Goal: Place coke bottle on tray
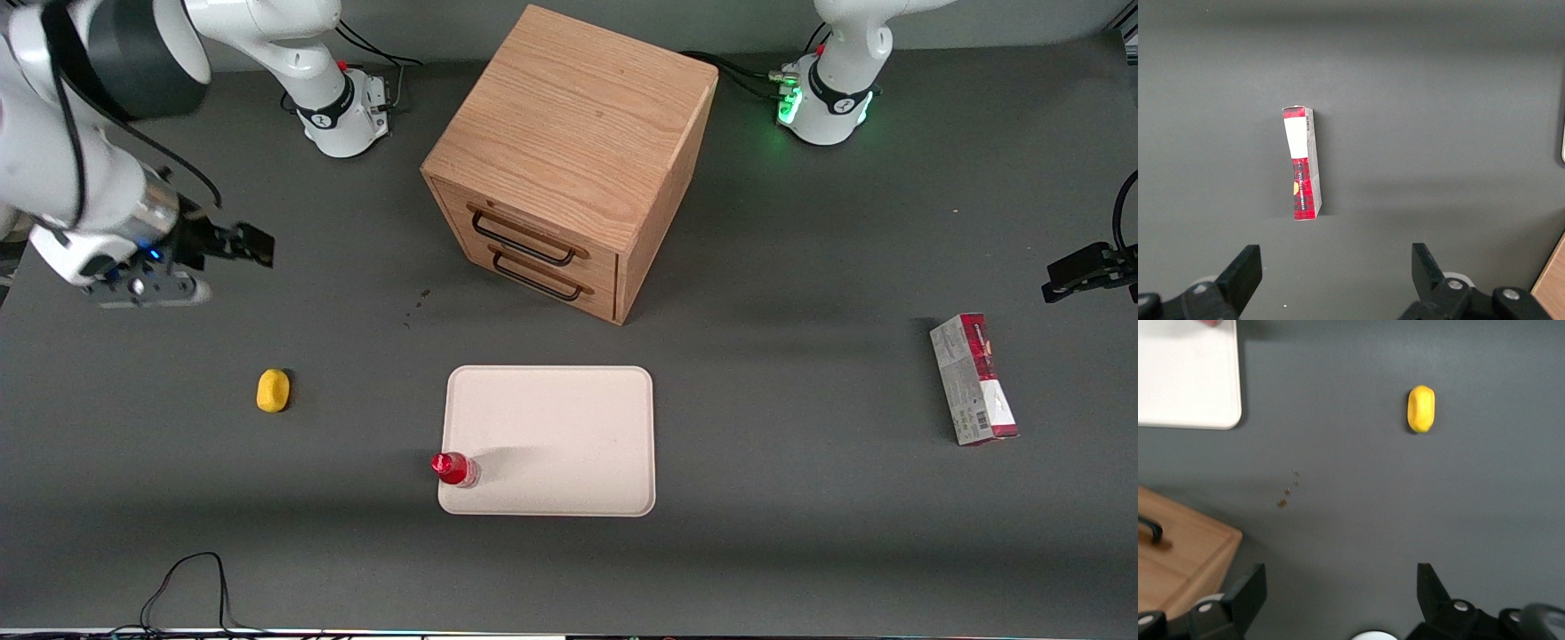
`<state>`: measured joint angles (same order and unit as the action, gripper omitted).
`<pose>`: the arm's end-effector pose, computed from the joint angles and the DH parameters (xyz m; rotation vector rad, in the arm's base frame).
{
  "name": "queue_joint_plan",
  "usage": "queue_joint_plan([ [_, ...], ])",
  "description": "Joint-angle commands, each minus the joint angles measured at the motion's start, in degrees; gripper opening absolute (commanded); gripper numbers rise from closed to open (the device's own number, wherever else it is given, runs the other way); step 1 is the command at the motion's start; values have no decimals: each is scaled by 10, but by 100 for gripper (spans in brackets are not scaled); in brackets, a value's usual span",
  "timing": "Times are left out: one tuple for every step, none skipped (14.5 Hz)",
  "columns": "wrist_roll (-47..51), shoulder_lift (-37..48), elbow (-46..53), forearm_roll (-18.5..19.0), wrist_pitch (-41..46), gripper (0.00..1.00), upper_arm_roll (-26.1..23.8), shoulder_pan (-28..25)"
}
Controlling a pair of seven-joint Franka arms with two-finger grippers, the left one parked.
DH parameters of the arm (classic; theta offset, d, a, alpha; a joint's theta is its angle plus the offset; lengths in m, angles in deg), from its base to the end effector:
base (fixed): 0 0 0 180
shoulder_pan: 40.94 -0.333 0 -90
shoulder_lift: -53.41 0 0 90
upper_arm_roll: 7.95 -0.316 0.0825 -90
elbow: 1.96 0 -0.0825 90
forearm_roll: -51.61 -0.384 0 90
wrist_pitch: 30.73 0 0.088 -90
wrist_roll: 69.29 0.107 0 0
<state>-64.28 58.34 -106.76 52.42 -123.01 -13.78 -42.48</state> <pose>0.5164 0.0670 0.5525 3.0975 0.0646 -0.2012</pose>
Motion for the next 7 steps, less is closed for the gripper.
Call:
queue_joint_plan([
  [-44,30,-11,-14,2,100,65,-46],
  [-44,26,-2,-14,2,100,93,-72],
  [-43,24,3,-13,2,100,99,-80],
  [-41,18,12,-13,2,100,100,-80],
  [-37,6,27,-14,3,100,100,-79],
  [-37,-3,41,-14,7,100,99,-75],
  [-38,-16,49,-15,8,100,98,-70],
])
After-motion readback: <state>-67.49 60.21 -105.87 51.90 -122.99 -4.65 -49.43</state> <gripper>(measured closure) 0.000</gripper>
